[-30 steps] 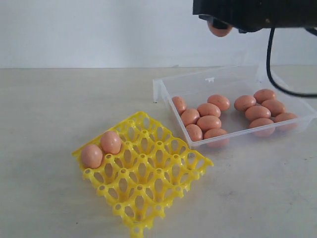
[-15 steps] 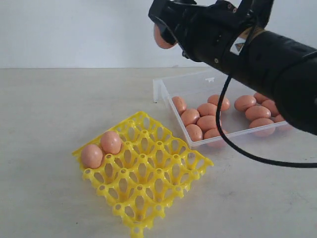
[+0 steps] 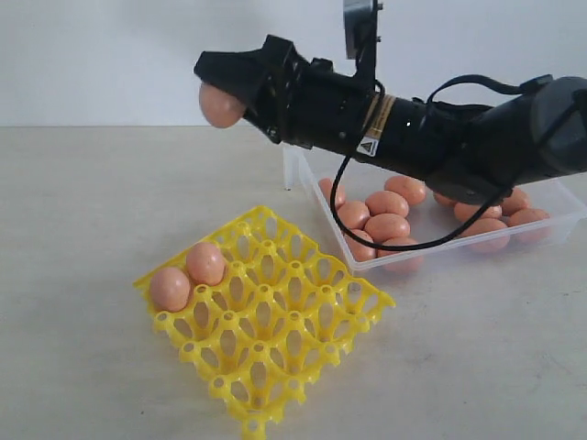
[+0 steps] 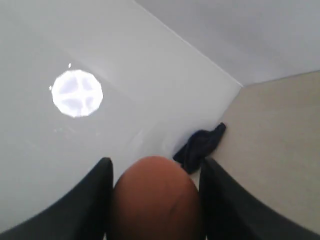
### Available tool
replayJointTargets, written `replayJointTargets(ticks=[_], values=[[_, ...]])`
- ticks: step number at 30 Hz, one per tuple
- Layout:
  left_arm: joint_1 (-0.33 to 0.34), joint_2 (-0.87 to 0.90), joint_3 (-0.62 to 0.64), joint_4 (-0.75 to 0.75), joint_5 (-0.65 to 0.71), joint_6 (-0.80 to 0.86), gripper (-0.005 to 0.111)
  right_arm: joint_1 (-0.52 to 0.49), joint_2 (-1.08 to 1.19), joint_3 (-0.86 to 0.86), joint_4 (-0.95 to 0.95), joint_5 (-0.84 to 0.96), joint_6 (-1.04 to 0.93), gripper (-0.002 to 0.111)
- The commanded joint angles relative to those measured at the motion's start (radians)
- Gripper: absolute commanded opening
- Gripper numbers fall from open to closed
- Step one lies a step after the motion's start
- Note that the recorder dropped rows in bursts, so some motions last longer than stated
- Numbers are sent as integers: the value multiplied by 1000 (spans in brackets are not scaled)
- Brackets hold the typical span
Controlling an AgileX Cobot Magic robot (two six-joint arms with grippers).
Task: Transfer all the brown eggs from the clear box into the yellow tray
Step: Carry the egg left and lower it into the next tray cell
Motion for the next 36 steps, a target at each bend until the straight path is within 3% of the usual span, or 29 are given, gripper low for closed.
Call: replayJointTargets(ticks=[1, 9, 20, 23, 36], values=[[-5, -3, 3, -2, -8, -3, 4, -3, 31, -53, -171, 76, -57, 0], [-5, -3, 3, -2, -8, -3, 4, 2, 31, -53, -275, 413, -263, 0], [-5, -3, 3, -2, -8, -3, 4, 64, 31, -53, -326, 521, -510, 0], [-5, -3, 3, -2, -8, -3, 4, 64, 31, -53, -296, 568, -514, 0], [-5, -3, 3, -2, -8, -3, 4, 69, 128, -53, -298, 485, -490, 0]])
